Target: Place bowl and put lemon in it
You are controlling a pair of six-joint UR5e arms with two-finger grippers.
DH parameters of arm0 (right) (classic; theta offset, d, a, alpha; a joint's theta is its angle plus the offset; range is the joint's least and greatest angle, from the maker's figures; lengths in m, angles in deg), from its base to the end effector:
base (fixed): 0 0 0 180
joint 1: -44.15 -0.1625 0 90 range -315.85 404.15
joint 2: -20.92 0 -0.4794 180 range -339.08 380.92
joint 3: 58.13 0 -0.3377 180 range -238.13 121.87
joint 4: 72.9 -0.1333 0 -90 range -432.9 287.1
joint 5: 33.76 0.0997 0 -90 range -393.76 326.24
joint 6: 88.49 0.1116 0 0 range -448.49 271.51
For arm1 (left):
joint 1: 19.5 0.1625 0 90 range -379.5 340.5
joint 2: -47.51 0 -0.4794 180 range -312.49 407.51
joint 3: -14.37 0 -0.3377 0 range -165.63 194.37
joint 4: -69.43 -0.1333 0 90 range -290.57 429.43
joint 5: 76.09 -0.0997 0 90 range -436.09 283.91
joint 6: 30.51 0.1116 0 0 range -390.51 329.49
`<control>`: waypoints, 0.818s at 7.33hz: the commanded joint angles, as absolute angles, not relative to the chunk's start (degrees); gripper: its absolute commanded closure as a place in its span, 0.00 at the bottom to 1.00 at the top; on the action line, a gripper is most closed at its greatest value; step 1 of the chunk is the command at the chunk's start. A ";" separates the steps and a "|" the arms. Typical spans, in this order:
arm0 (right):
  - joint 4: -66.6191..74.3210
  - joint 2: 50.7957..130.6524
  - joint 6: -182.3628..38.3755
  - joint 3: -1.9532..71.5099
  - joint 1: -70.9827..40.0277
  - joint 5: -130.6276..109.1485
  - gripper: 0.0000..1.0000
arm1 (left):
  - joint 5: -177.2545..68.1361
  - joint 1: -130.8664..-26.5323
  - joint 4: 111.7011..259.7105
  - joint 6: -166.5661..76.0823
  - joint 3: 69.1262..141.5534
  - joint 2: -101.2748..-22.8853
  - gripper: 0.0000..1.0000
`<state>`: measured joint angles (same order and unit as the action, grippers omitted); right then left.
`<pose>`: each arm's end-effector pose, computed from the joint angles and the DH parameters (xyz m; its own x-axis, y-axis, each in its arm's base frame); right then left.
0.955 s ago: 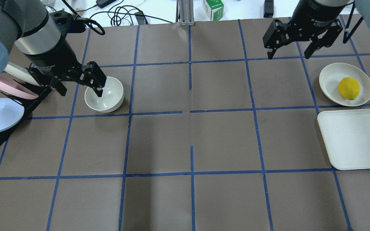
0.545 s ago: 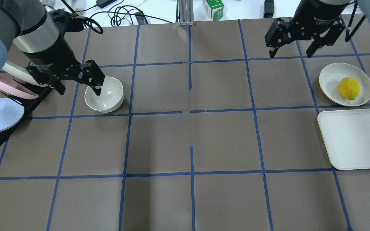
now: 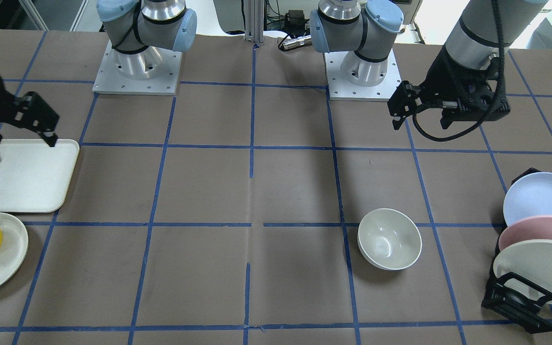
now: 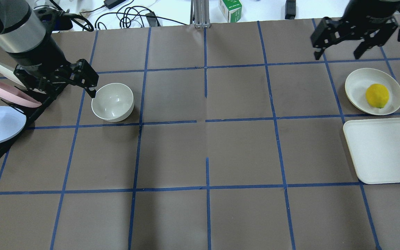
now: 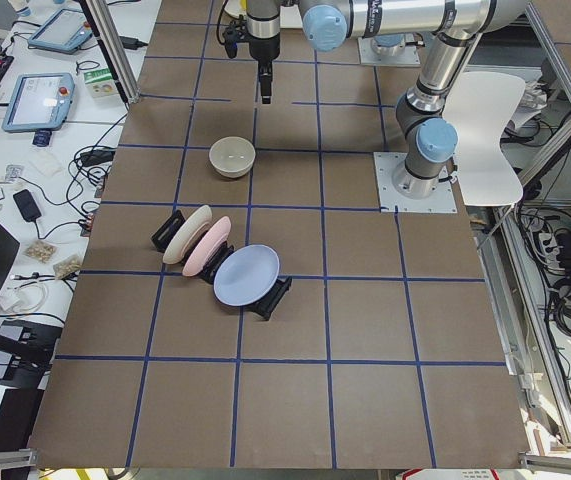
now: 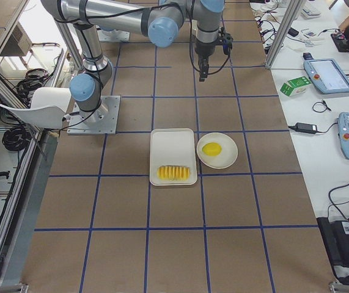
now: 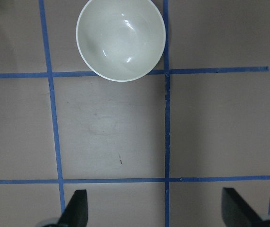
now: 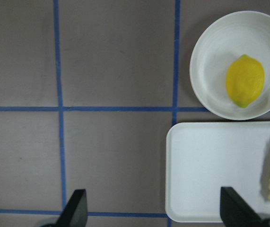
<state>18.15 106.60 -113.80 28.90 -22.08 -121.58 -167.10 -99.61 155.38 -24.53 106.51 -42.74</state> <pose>-0.0647 -0.4882 0.5205 -0.9990 -0.0270 -0.0366 -0.0266 0.9996 -0.0115 -0.0534 -0.4584 0.5192 -0.9974 -0.0687 -0.0205 -0.0681 0.9973 -0.0270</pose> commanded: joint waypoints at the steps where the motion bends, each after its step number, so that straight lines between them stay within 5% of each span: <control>1: 29.96 104.34 -126.69 37.01 -11.79 -121.39 0.00 | -166.89 -99.04 146.72 -24.27 106.83 -48.52 0.00; 6: 56.82 85.61 -134.47 42.51 -9.90 -121.22 0.00 | -166.53 -96.41 133.96 -21.11 107.09 -62.50 0.00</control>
